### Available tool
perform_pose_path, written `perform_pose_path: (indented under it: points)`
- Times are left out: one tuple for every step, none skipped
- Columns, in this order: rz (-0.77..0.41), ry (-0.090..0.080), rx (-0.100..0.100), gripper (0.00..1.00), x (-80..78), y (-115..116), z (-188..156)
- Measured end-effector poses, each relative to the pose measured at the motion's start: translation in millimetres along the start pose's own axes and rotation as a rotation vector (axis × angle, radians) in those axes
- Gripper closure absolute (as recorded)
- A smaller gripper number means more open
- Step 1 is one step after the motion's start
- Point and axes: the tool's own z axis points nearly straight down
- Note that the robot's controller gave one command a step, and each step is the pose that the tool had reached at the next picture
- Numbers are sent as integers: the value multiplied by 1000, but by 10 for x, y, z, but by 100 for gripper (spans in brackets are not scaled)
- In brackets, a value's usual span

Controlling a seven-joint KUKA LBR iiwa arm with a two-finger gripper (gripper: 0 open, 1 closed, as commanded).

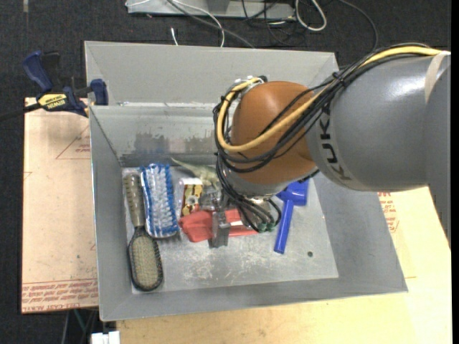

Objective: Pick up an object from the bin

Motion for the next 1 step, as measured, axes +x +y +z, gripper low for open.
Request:
perform_pose_path:
  points:
    - [-188, 3, 7, 100, 28, -487, -188]
